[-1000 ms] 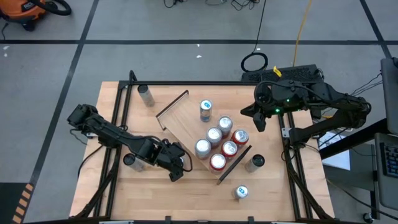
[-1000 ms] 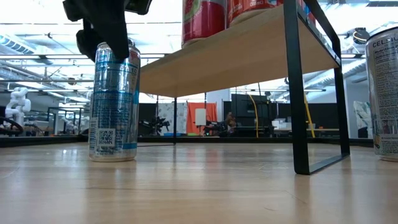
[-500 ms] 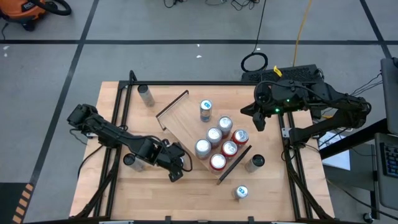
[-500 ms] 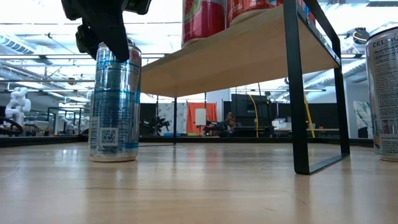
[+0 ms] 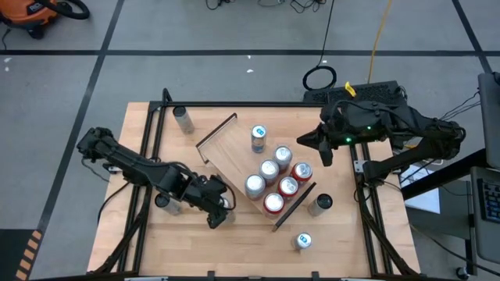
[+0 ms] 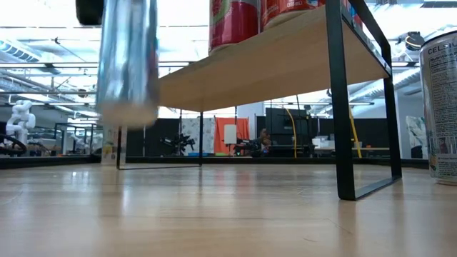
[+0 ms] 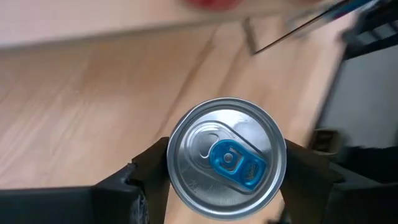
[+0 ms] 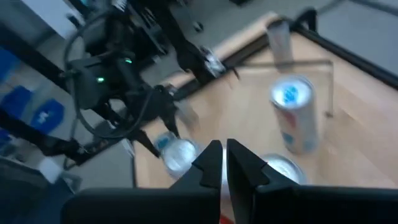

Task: Place canned beverage on shelf
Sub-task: Put the left blue soda can on the shelf aligned with the other blue soda can

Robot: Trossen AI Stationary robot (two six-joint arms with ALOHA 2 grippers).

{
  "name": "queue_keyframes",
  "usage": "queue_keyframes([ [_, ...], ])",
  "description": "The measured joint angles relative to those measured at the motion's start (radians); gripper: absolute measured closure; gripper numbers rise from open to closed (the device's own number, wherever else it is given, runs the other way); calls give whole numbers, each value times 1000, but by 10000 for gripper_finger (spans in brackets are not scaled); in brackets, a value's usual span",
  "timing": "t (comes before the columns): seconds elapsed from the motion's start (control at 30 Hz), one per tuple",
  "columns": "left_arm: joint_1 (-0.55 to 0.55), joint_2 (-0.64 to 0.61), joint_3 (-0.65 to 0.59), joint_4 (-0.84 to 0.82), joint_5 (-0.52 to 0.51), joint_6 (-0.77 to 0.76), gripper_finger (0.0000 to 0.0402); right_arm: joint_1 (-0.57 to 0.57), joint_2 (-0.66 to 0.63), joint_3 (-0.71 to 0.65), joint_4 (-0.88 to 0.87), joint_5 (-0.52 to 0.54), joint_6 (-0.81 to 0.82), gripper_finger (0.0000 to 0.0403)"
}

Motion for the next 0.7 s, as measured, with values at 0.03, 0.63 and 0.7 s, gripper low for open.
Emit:
queue_keyframes([
  [0.03,0,-12,16,0,0,0,174,12,0,0,27,14,-2,399],
  [0.63,1,-153,462,-309,-179,-124,175,137,156,0,298,69,-309,193],
  [0.7,1,-164,496,-307,-250,-138,175,137,179,0,327,70,-346,159],
])
